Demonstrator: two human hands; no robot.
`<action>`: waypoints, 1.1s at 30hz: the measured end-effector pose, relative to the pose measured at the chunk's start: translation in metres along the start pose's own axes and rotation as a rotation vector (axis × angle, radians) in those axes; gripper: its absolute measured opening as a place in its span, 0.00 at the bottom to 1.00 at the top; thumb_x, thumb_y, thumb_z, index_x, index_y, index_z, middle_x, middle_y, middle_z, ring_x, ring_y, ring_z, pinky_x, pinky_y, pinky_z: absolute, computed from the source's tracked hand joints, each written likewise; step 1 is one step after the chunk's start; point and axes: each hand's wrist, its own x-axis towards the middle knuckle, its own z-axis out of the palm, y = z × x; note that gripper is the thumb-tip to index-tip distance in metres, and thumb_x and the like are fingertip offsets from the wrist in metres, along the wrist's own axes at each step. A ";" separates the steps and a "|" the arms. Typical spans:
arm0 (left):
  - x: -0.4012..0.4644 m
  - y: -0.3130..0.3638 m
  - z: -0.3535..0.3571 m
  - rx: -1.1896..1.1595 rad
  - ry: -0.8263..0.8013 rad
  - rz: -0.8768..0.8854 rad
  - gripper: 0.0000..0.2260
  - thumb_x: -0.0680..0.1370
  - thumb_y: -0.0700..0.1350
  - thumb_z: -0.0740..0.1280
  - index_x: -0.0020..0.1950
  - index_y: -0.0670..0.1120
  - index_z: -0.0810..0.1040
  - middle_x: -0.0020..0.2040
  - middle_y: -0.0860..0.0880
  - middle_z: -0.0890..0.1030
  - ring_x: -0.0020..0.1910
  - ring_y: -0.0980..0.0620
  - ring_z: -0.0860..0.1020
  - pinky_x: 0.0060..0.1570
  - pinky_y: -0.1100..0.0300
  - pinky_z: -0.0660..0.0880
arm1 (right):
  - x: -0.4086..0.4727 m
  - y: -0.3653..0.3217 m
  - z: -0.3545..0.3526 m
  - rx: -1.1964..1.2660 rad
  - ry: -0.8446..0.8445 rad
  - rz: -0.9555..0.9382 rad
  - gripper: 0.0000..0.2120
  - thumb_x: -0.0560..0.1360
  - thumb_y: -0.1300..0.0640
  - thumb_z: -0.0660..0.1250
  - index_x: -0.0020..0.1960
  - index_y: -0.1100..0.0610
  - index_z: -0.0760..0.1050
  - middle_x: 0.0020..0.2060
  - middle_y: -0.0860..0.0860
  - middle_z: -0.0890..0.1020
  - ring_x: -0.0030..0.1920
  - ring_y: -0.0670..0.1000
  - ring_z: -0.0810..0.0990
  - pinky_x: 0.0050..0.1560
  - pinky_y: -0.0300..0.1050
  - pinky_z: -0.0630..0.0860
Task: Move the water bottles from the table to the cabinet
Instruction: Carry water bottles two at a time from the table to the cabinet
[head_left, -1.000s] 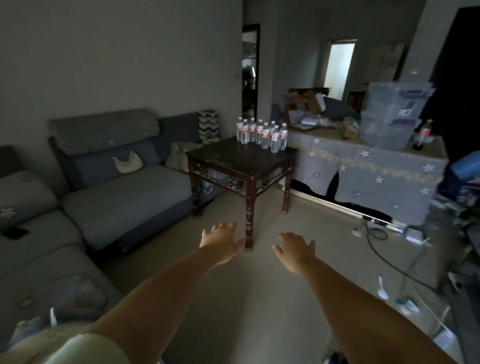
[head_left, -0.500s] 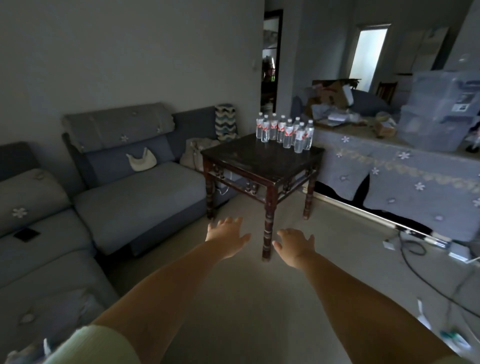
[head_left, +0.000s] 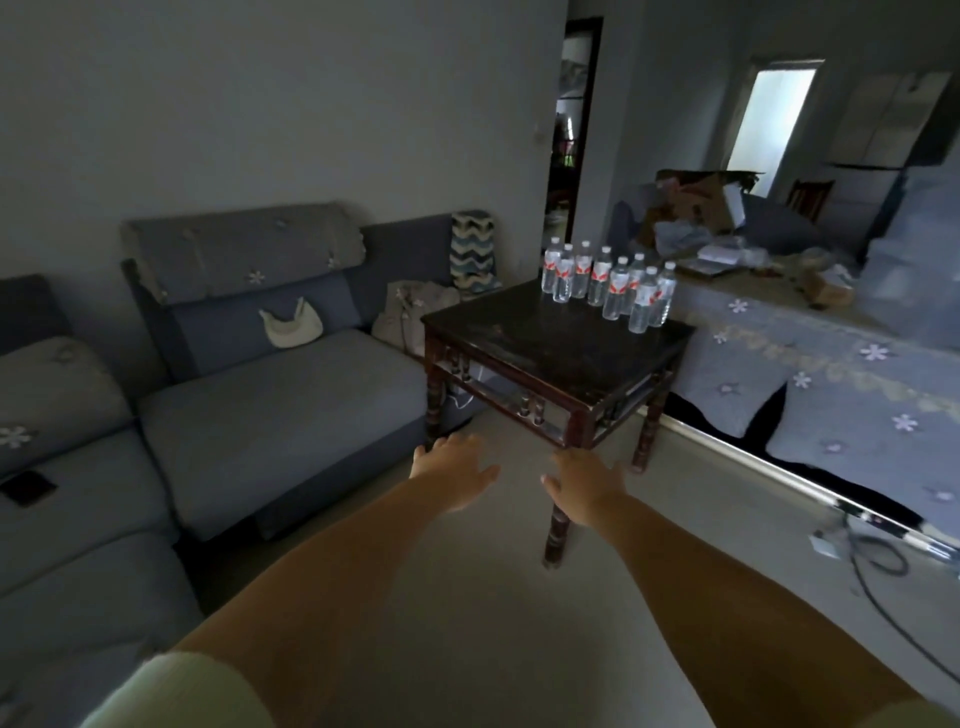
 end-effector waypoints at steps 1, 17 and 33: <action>0.009 -0.006 -0.001 0.000 -0.004 -0.010 0.25 0.79 0.58 0.57 0.74 0.50 0.62 0.71 0.45 0.67 0.71 0.43 0.65 0.69 0.42 0.61 | 0.012 -0.002 0.000 -0.003 0.000 -0.012 0.21 0.82 0.44 0.54 0.70 0.52 0.66 0.67 0.54 0.72 0.69 0.55 0.69 0.69 0.59 0.63; 0.291 0.006 -0.029 0.007 0.022 0.013 0.24 0.80 0.59 0.57 0.73 0.51 0.64 0.71 0.46 0.69 0.69 0.42 0.68 0.68 0.42 0.63 | 0.289 0.068 -0.032 0.117 -0.039 0.020 0.18 0.81 0.44 0.55 0.66 0.49 0.70 0.65 0.51 0.74 0.68 0.55 0.70 0.71 0.68 0.55; 0.547 0.054 -0.024 0.056 -0.162 0.228 0.28 0.79 0.63 0.56 0.75 0.50 0.59 0.70 0.45 0.68 0.68 0.43 0.69 0.65 0.43 0.67 | 0.465 0.179 -0.037 0.157 -0.034 0.368 0.22 0.81 0.43 0.53 0.71 0.49 0.65 0.69 0.52 0.70 0.70 0.56 0.67 0.72 0.64 0.58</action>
